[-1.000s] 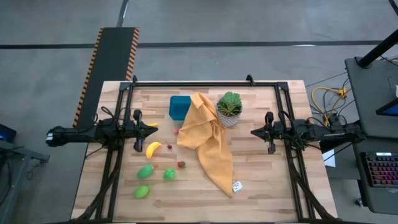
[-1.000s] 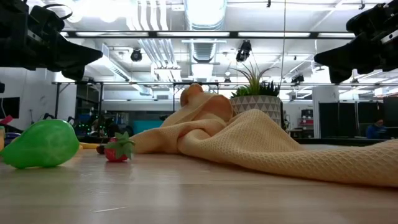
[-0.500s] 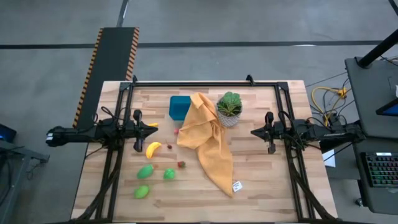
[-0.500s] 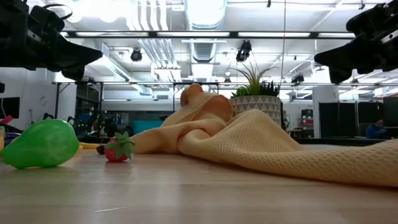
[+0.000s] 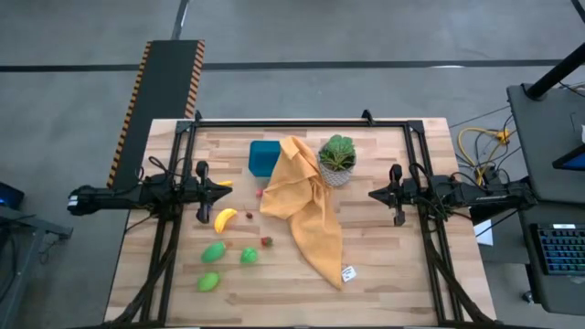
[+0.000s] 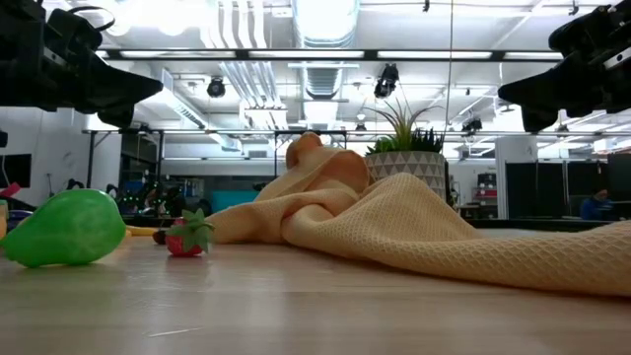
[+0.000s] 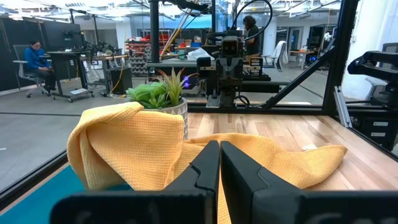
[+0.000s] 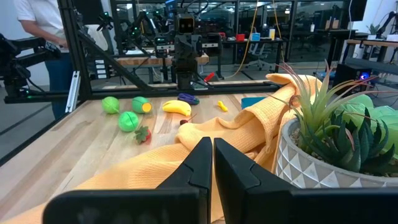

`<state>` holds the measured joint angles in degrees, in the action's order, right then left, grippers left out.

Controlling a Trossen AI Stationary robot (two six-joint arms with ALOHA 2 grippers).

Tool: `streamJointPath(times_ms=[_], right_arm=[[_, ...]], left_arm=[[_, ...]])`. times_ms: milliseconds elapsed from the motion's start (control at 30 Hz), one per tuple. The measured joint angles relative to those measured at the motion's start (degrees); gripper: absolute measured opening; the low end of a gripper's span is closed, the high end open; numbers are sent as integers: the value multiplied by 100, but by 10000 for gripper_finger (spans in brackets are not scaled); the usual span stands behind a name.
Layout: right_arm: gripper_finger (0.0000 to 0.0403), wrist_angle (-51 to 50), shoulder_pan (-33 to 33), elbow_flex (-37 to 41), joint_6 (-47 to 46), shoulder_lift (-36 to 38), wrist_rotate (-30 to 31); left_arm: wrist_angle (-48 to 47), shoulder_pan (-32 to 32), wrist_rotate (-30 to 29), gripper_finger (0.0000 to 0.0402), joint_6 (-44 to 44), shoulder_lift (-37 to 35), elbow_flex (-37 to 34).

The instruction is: Pick and placing Produce into tupperware

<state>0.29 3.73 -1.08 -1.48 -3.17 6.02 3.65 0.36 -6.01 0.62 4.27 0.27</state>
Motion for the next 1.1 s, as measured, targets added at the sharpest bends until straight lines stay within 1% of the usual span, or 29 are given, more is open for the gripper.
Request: streamJointPath(times_ms=[167,333,533,733,867,1000,1100], right_arm=[[9,1,0,0,8,-1,0],[9,0,0,2,474,0,2],[9,1,0,2,493,0,2],[9,1,0,2,268,1,1],[9,15,0,2,-161,0,0],[9,273,0,2,-479,-1,2],[9,706,0,0,-4,1,7]], left_arm=[[1,-1,-1,0,1,-1,0],[0,0,0,0,1,-2,0],[-1,-2,1,0,1,0,0],[16,0,1,0,1,0,0],[27,-2,1,0,1,0,0],[57,-2,-3,0,20,0,0],[271,0,-39,0,23,-2,0]])
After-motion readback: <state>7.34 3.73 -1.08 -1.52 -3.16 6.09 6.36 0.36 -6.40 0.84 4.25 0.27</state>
